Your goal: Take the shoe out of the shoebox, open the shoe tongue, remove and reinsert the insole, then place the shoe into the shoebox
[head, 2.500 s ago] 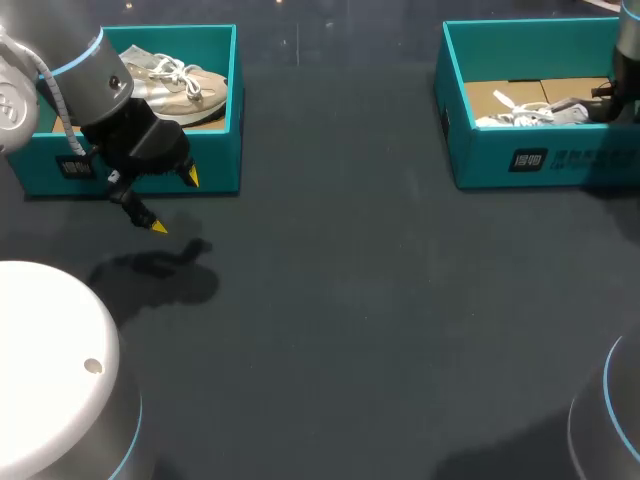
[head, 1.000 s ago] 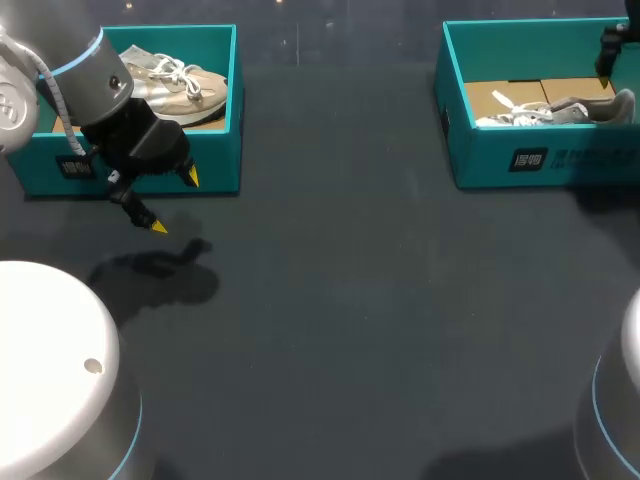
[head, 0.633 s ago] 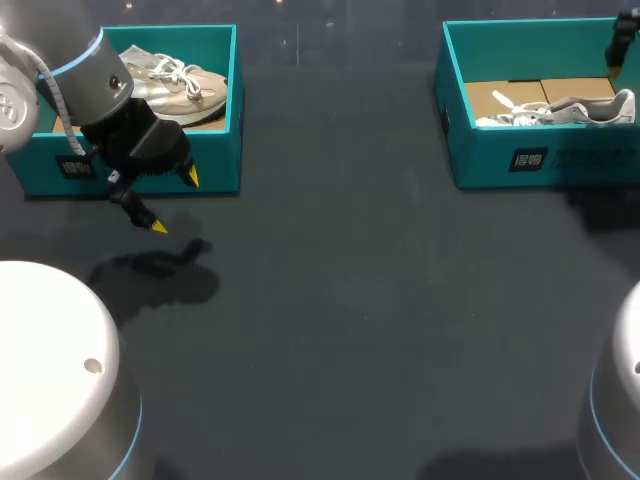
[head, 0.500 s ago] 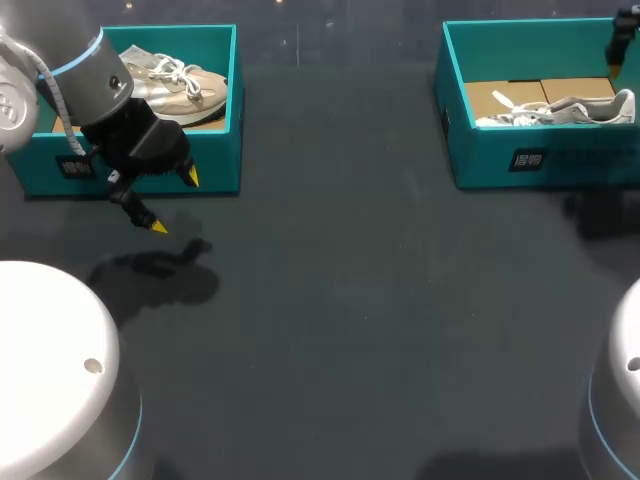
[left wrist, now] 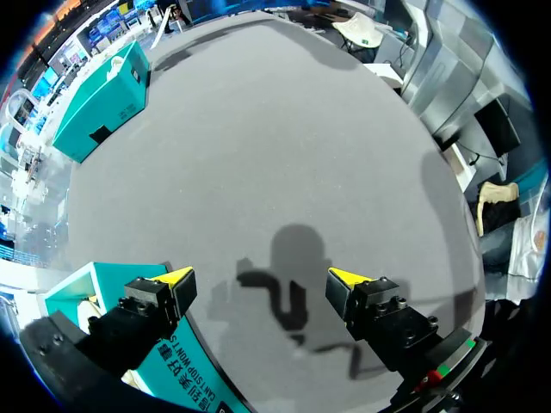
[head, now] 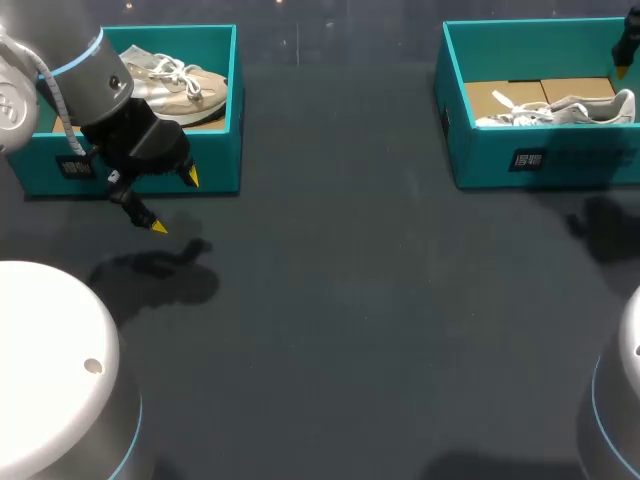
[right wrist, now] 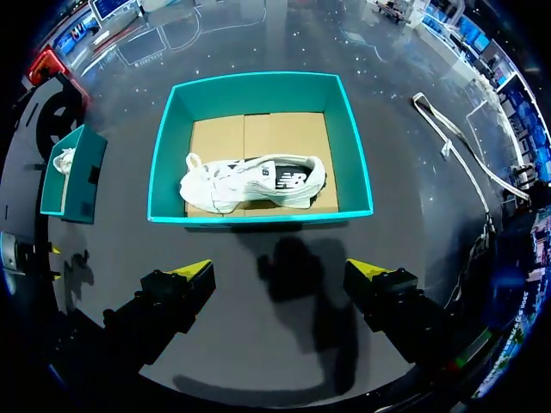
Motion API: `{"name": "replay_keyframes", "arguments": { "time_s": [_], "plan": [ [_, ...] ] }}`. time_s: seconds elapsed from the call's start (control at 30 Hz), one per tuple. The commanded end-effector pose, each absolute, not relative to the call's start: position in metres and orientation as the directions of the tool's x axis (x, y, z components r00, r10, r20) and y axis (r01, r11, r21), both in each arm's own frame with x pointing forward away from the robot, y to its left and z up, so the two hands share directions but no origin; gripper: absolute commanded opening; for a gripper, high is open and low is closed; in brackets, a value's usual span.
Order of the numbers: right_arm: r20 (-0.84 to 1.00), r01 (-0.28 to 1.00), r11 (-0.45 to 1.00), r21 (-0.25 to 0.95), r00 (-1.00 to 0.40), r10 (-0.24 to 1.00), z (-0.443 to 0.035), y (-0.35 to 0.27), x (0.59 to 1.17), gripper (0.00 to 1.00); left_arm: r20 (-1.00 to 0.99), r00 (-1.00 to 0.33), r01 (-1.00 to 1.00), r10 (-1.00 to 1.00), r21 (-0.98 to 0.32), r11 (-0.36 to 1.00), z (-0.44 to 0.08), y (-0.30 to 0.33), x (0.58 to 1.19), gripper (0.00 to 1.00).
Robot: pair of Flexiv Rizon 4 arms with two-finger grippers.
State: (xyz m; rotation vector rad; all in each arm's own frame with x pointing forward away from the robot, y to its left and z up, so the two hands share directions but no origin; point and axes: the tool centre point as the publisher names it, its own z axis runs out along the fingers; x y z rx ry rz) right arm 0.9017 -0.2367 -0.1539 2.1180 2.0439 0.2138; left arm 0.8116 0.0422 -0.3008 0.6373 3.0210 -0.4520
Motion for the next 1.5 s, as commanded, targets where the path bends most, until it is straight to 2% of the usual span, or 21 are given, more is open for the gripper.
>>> {"name": "replay_keyframes", "arguments": {
  "time_s": [0.03, 0.5, 0.7, 0.93, 1.1, 1.5],
  "plan": [
    [-0.025, 0.971, -0.031, 0.237, 0.038, 0.999, -0.155, -0.238, 0.901, 1.0, -0.079, -0.916, 0.399, 0.393, -0.274, 0.875, -0.301, 0.042, 0.812, 1.0],
    [-0.025, 0.971, -0.031, 0.237, 0.038, 0.999, -0.155, -0.238, 0.901, 1.0, -0.079, -0.914, 0.404, 0.398, -0.268, 0.875, -0.299, 0.044, 0.812, 1.0],
    [-0.025, 0.971, -0.031, 0.237, 0.038, 0.999, -0.155, -0.238, 0.901, 1.0, -0.126, -0.892, 0.452, 0.434, -0.206, 0.868, -0.275, 0.063, 0.822, 1.0],
    [-0.025, 0.971, -0.031, 0.237, 0.038, 0.999, -0.155, -0.238, 0.901, 1.0, -0.155, -0.79, 0.611, 0.593, -0.112, 0.784, -0.24, 0.096, 0.847, 1.0],
    [-0.025, 0.971, -0.031, 0.237, 0.038, 0.999, -0.155, -0.238, 0.901, 1.0, -0.143, -0.736, 0.672, 0.661, -0.046, 0.739, -0.221, 0.122, 0.889, 1.0],
    [-0.025, 0.971, -0.031, 0.237, 0.038, 0.999, -0.155, -0.238, 0.901, 1.0, -0.1, -0.754, 0.655, 0.649, -0.061, 0.753, -0.215, 0.179, 1.03, 1.0]
  ]
}}
